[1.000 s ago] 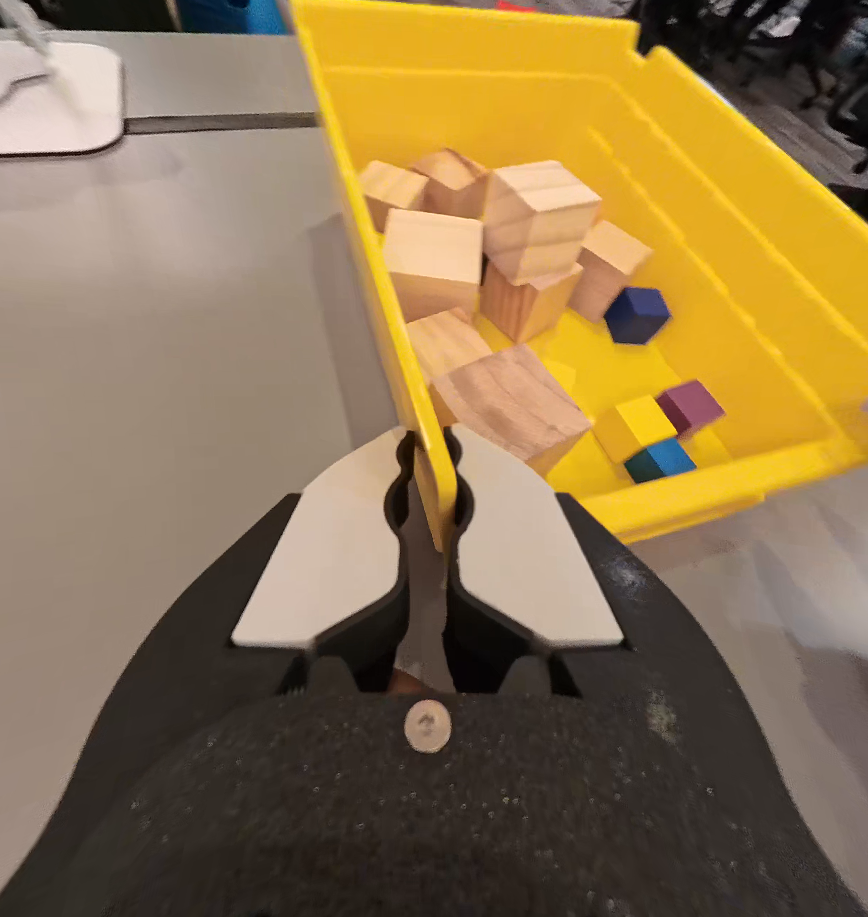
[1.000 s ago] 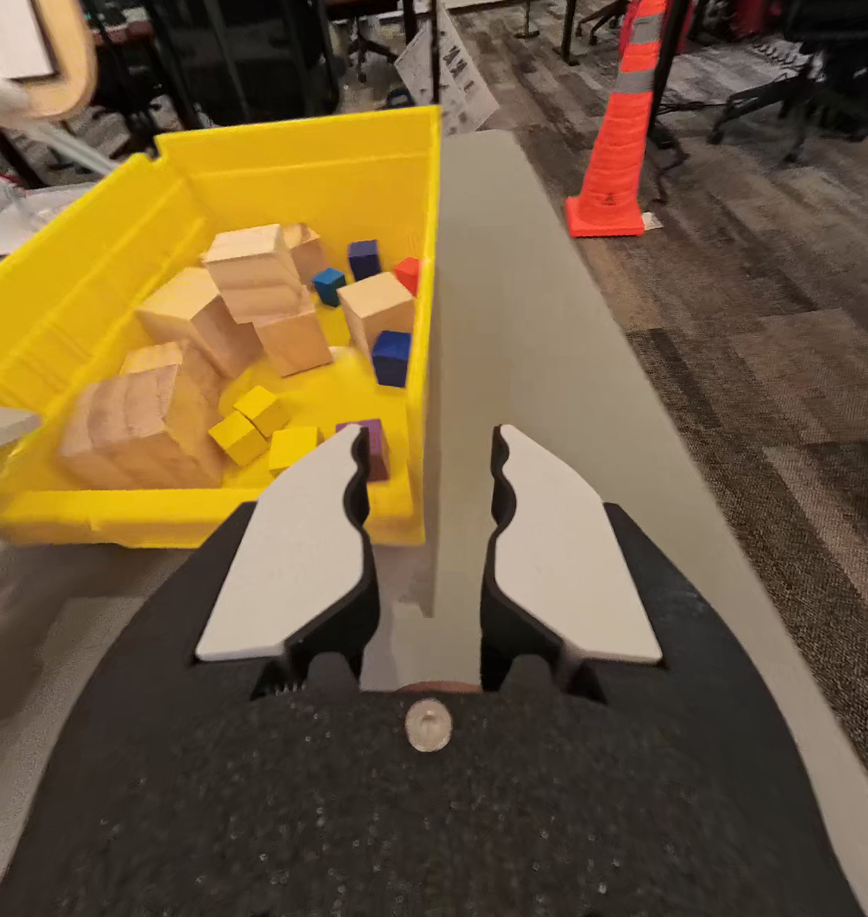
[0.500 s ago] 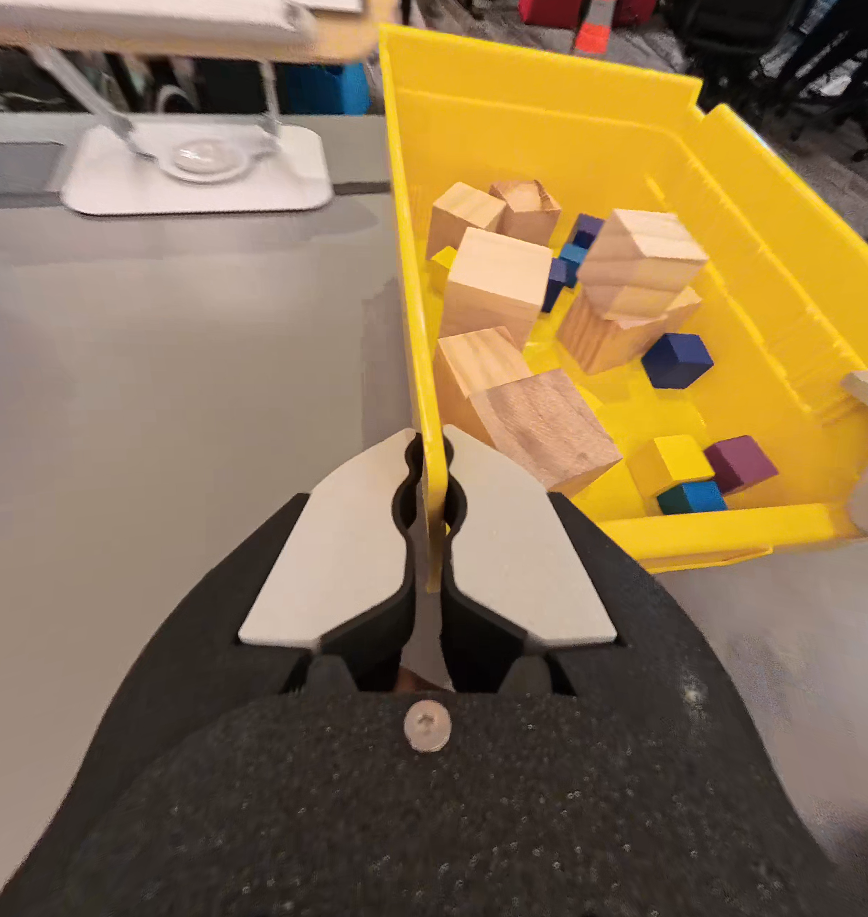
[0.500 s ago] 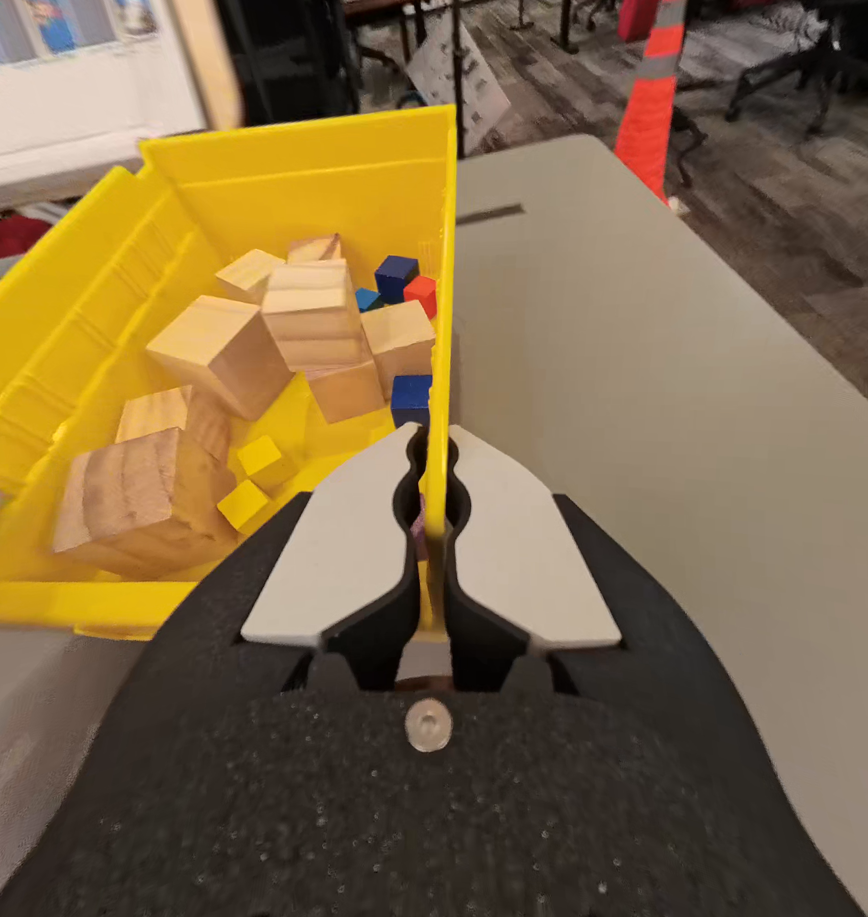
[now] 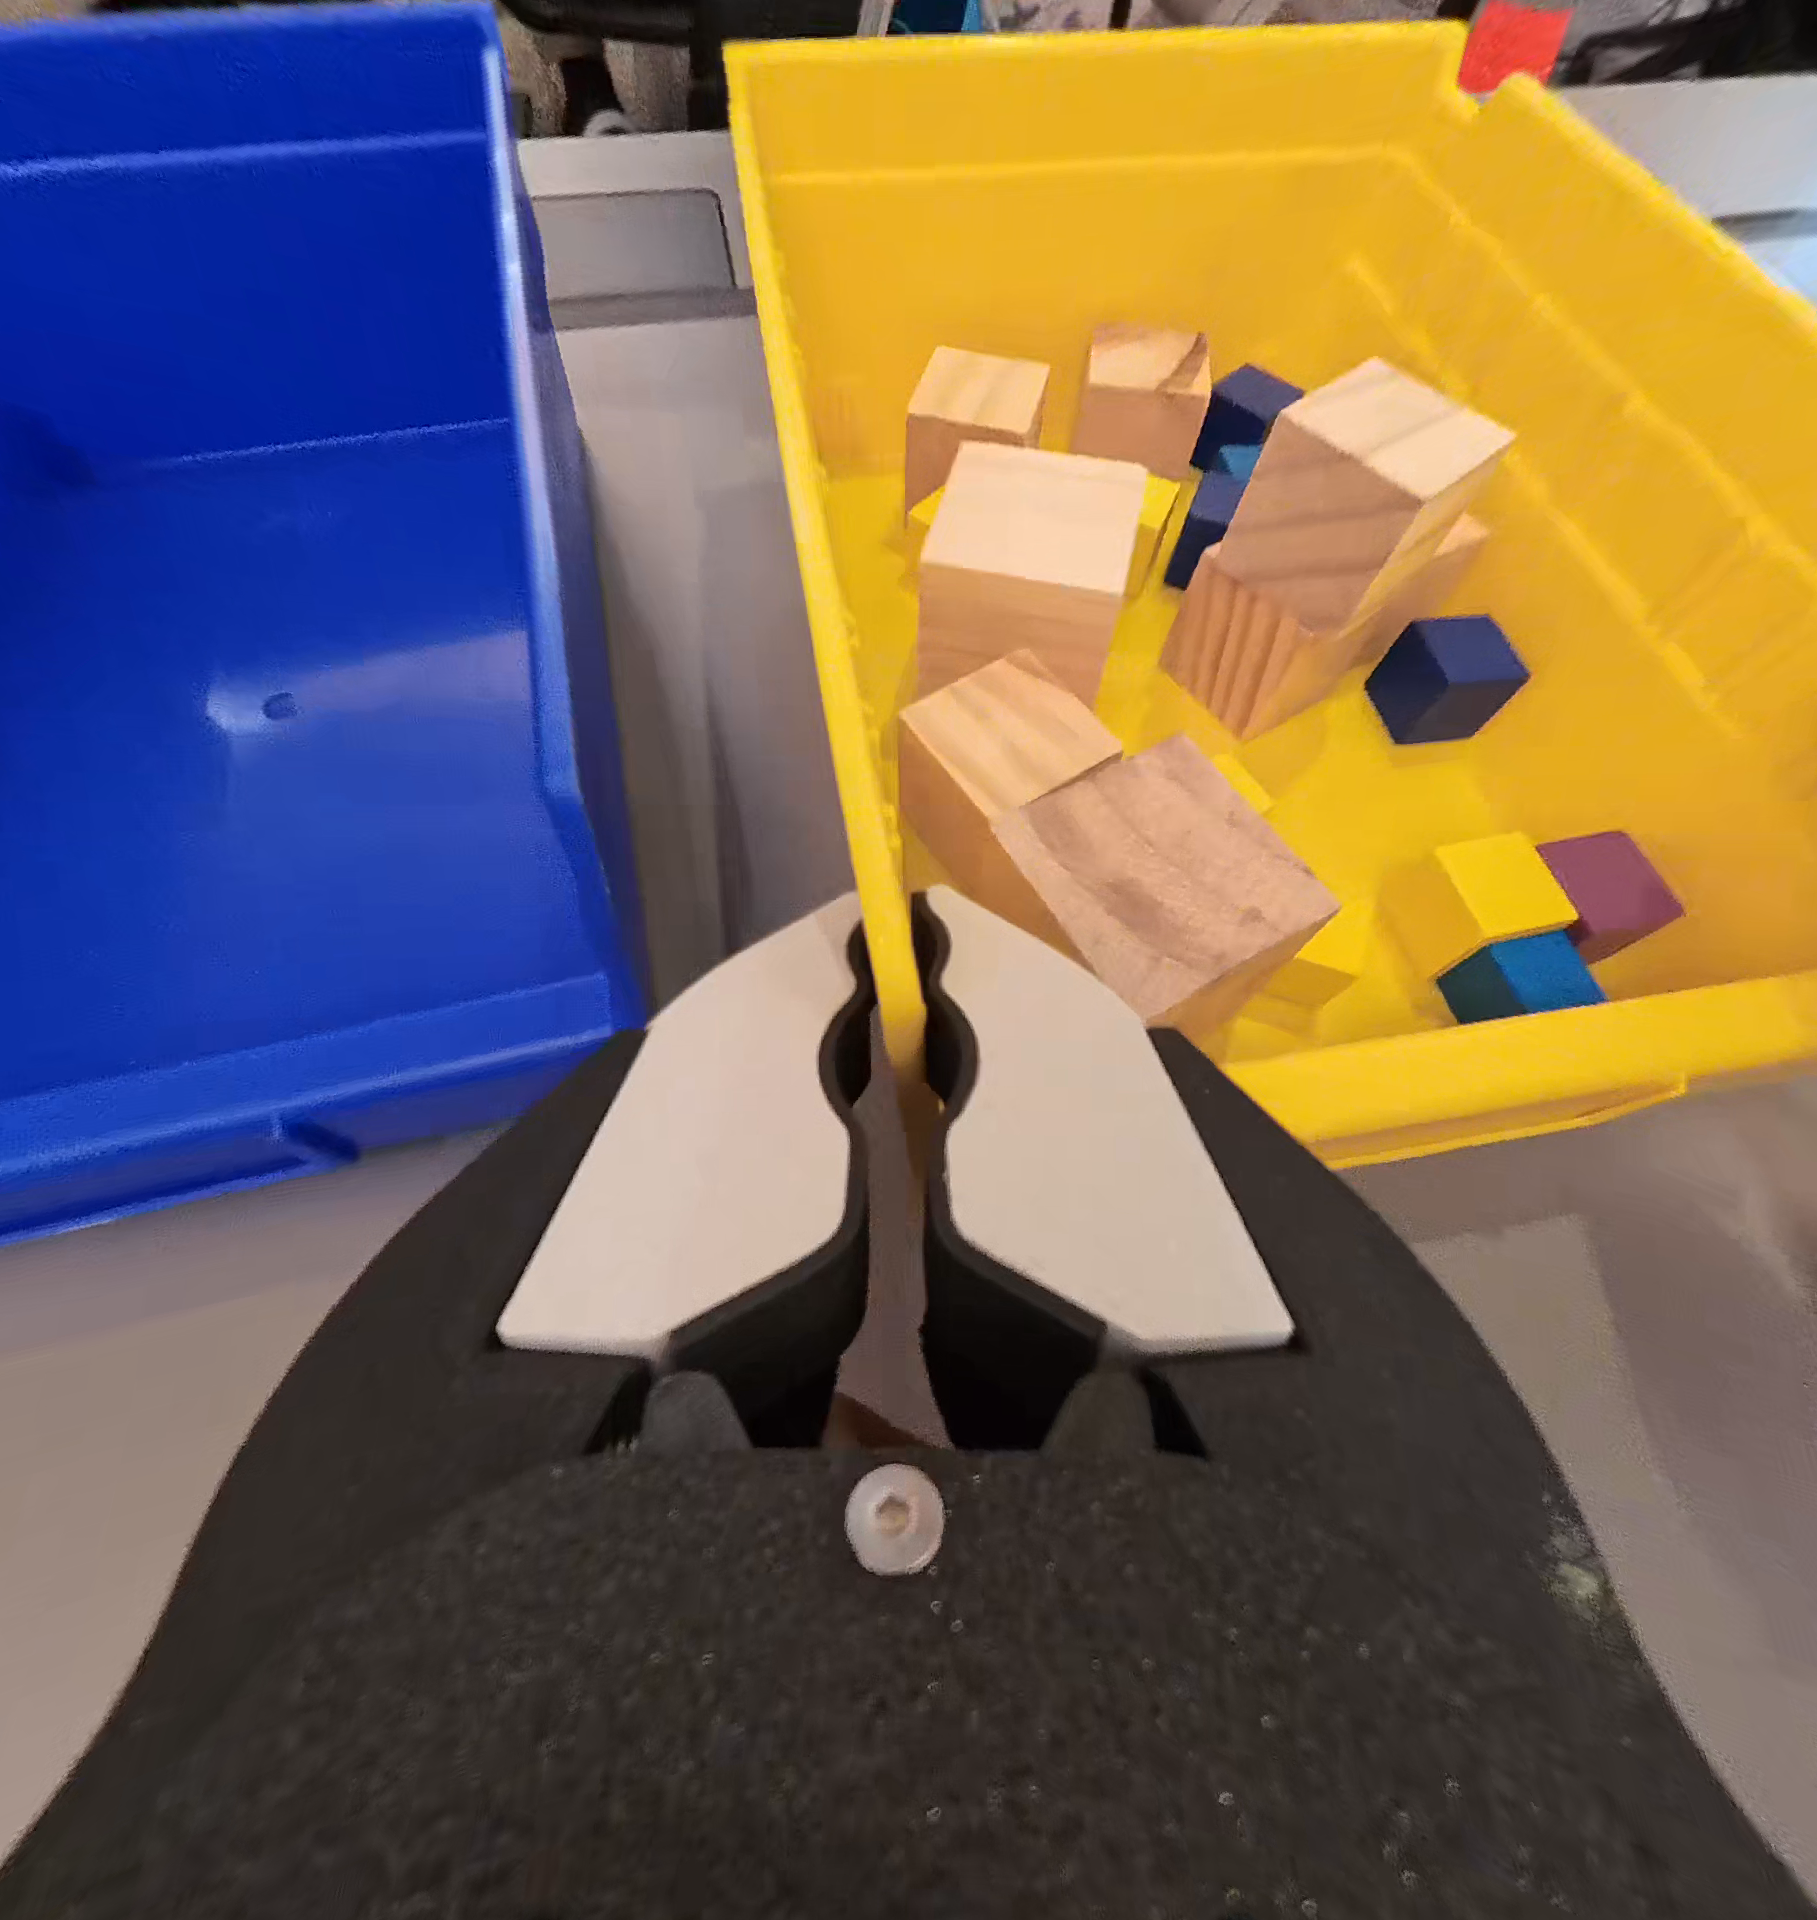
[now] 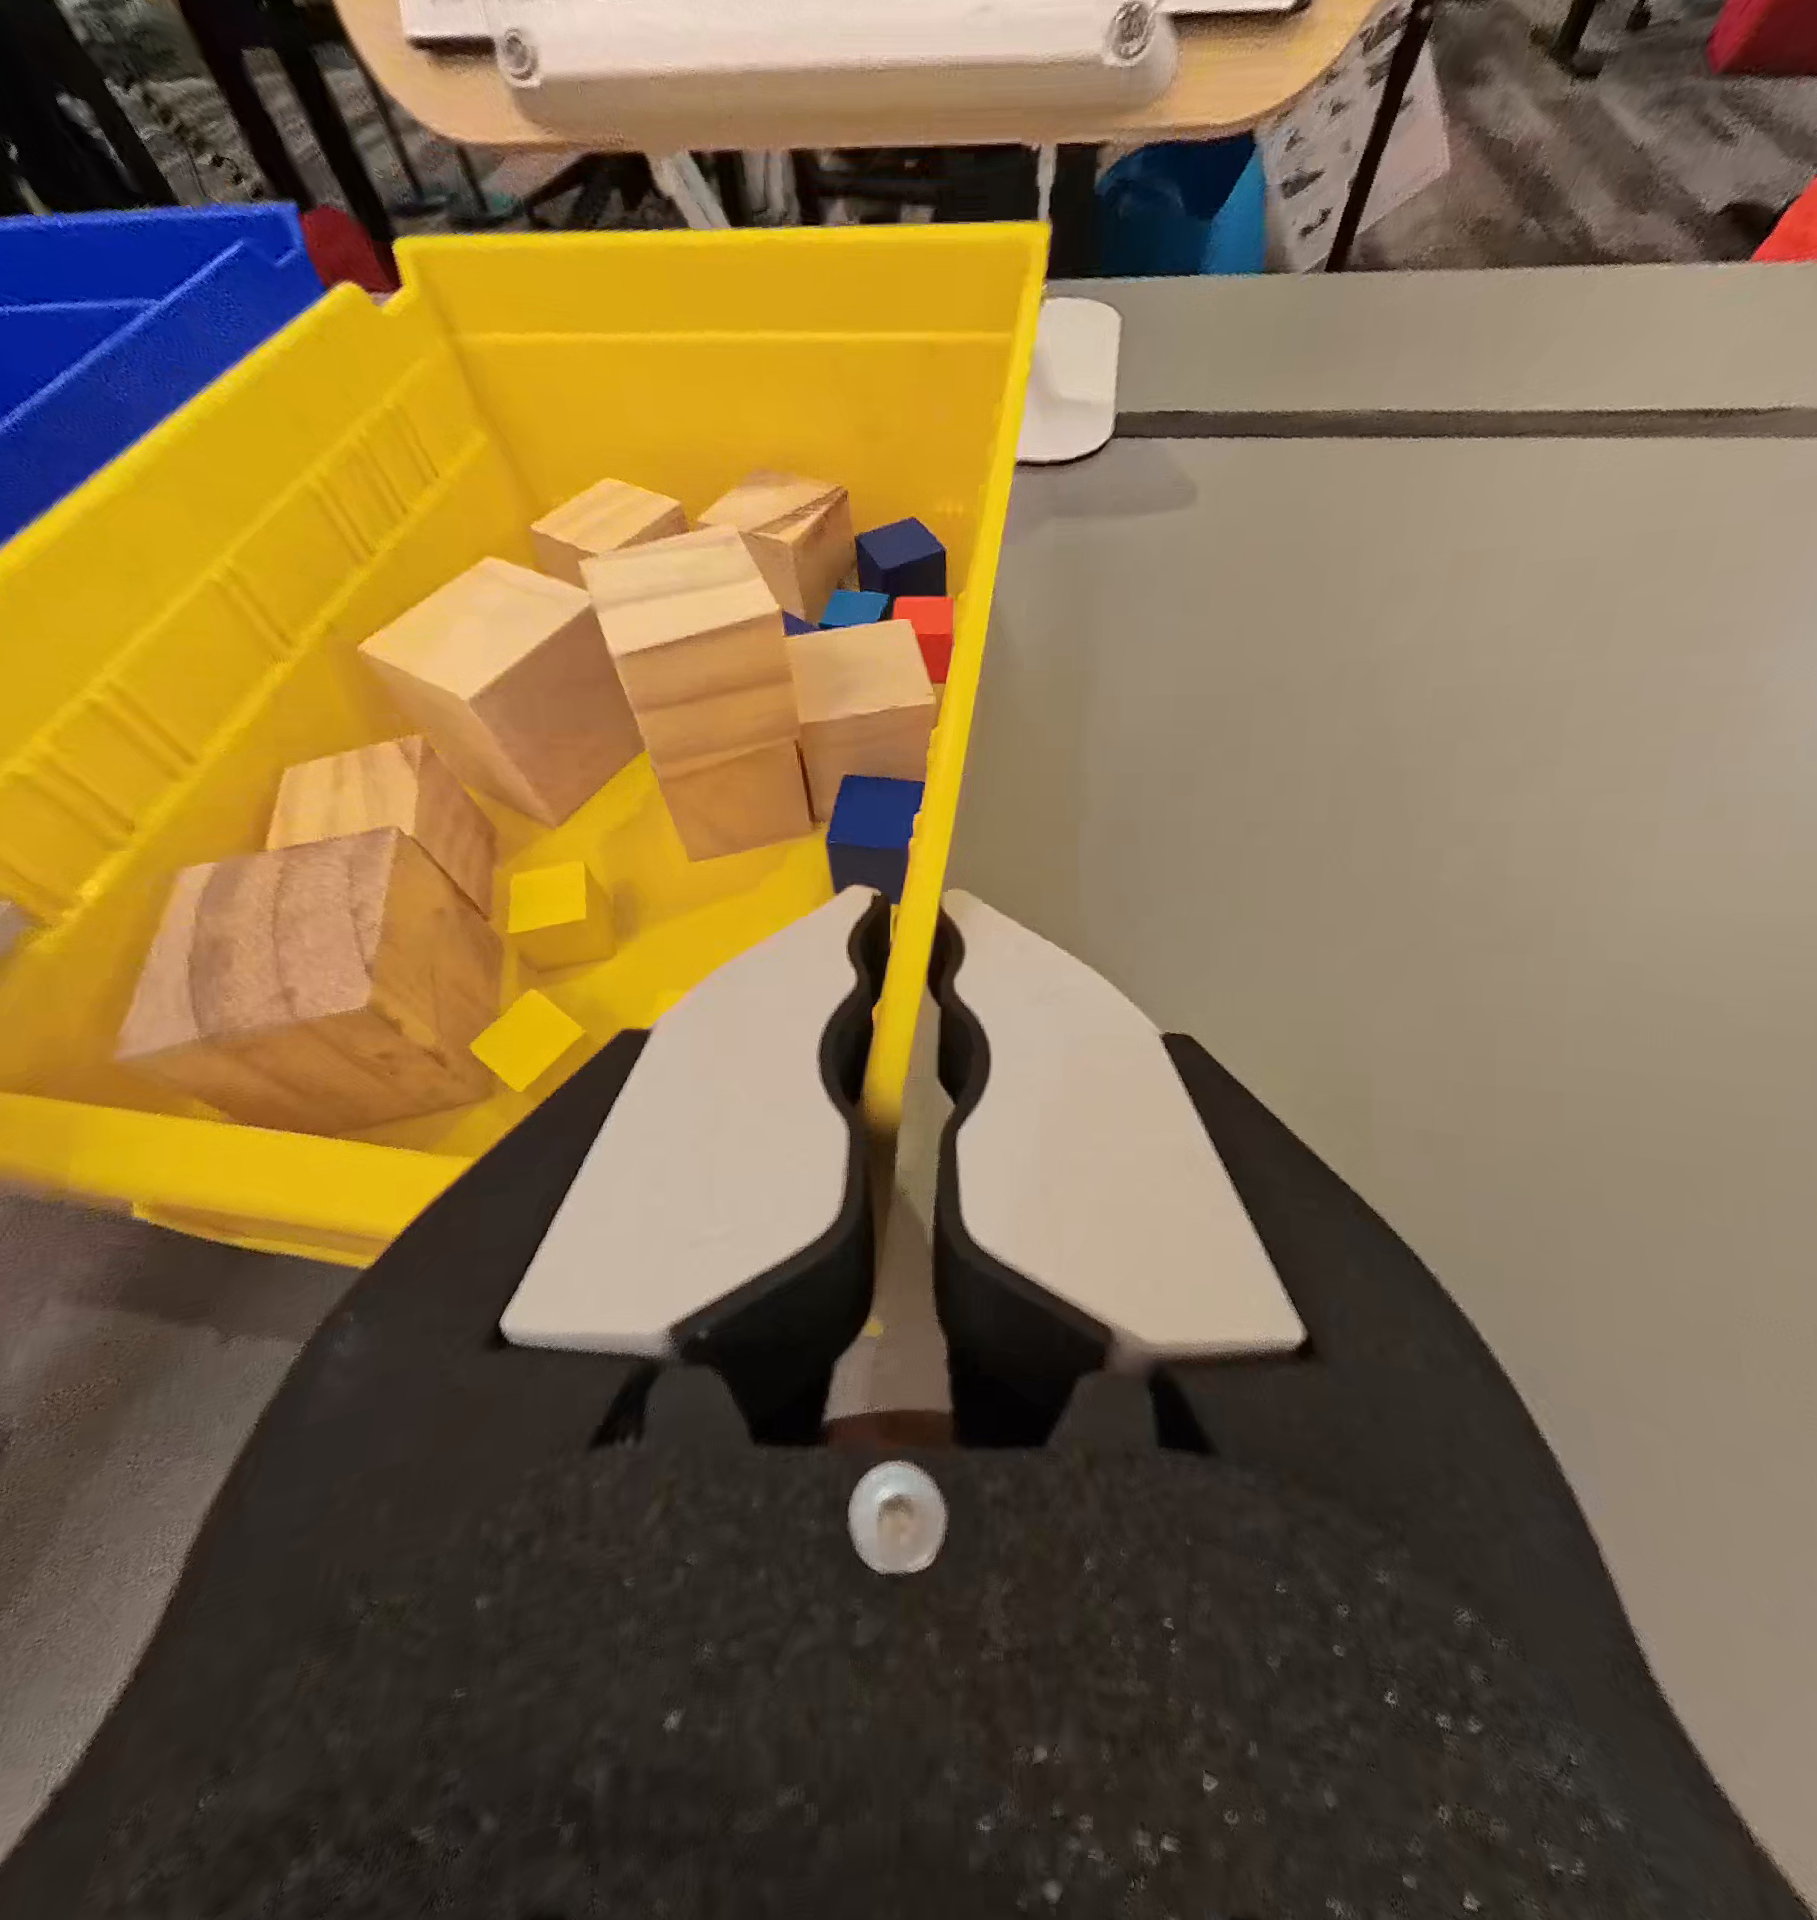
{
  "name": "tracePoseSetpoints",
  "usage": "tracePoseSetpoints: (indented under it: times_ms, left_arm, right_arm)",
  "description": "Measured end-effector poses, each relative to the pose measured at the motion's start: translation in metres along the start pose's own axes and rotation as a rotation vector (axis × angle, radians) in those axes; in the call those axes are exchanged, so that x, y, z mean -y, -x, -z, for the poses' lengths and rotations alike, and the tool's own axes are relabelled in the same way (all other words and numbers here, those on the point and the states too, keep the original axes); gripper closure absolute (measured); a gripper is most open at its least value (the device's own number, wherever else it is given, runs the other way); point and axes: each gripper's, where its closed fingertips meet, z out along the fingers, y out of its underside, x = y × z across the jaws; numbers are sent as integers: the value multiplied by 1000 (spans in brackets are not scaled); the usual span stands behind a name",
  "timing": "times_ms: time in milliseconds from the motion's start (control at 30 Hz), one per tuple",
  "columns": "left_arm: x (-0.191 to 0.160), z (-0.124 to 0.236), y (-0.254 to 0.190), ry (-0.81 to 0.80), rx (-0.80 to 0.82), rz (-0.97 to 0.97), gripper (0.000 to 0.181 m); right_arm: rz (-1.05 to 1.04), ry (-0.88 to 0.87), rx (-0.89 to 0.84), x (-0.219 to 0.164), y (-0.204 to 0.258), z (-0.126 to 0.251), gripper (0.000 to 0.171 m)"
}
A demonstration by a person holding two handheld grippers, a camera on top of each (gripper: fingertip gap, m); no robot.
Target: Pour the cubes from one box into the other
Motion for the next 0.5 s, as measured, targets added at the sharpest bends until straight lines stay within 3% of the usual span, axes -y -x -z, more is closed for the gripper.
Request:
tracePoseSetpoints:
  times_ms: [100,167,233,333,500]
  left_arm:
    - [3,19,-4,-51,-64,27,170]
    - [16,50,-3,-114,-93,59,151]
    - [27,89,12,-185,-89,109,145]
    - [19,132,66,-225,-11,206,143]
    - [-34,139,202,-124,263,277,129]
  right_arm:
    - [95,-74,24,10,0,9,159]
    - [236,-212,28,31,-3,29,155]
    - [483,-267,-109,48,-20,52,134]
    - [687,-286,-260,59,-30,70,128]
    - [743,-90,25,7,25,64,129]
